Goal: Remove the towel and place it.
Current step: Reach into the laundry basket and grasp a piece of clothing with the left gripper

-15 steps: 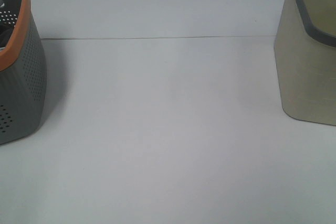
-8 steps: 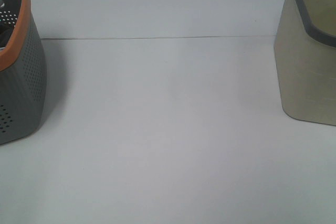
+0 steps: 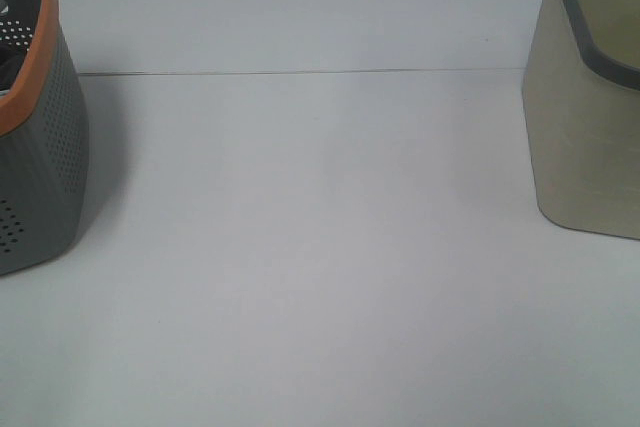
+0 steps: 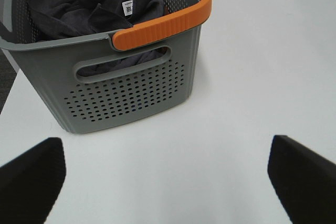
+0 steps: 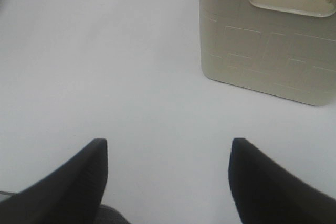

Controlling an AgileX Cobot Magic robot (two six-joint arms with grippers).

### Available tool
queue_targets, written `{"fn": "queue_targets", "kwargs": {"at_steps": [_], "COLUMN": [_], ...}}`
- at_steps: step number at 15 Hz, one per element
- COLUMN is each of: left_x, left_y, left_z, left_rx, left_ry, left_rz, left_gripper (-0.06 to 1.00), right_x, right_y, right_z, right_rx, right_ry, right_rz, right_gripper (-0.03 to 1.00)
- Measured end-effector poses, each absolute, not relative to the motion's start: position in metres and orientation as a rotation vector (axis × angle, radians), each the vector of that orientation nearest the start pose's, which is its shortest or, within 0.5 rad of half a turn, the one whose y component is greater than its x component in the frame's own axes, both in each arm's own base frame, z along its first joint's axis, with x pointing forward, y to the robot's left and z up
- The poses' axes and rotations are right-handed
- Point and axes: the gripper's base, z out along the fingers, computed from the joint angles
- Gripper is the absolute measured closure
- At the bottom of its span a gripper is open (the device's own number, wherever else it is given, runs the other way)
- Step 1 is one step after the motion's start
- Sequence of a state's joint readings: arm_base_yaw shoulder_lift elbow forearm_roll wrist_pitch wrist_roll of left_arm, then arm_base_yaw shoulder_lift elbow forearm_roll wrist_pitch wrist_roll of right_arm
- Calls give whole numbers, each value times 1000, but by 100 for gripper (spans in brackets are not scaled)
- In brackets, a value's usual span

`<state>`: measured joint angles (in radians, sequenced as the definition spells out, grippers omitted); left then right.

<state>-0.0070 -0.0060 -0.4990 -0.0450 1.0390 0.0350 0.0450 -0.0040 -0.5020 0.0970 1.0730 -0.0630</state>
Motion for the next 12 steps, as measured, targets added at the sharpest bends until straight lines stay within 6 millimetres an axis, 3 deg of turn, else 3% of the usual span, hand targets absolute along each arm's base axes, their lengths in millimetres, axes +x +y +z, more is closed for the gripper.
{"fn": "queue_targets", "kwargs": {"at_steps": [12], "left_x": [-5], "left_y": [-3], "left_z": [279], "left_rx": [44], "left_ry": [2016], "left_rz": [-36], "left_gripper": [-5], "right_x": [-7], "right_y": [7], "right_z": [277], "right_rx": [-116], "right_ry": [2045], "right_rz": [105], "right_gripper": [31]}}
